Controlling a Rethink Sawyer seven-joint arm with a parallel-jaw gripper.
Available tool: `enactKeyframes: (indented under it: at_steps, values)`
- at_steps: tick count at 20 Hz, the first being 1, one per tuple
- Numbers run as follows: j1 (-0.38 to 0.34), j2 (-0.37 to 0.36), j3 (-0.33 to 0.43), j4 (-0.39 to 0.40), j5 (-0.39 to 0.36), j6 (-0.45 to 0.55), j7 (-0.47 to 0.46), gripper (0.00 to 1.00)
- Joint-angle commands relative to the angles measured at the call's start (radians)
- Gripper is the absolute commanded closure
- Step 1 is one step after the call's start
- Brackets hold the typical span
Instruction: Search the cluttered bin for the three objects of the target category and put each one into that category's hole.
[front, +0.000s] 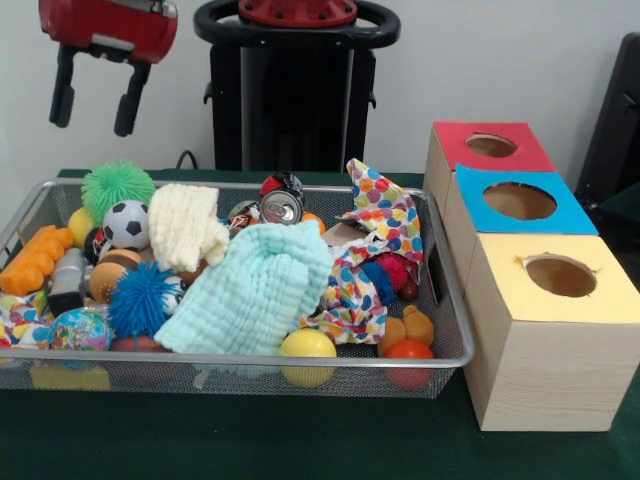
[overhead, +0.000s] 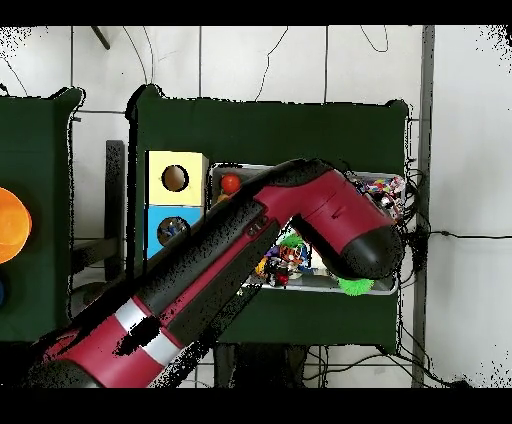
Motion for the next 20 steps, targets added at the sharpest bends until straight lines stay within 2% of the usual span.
enactKeyframes:
  at_steps: [1, 10, 20]
  values:
    - [-0.025, 0.088, 0.204, -0.124, 0.004, -0.101, 0.007, 0.0]
    - [-0.041, 0.053, 0.276, -0.129, 0.051, -0.077, -0.05, 0.0]
    - [-0.063, 0.088, 0.306, -0.187, 0.037, 0.007, -0.082, 0.0]
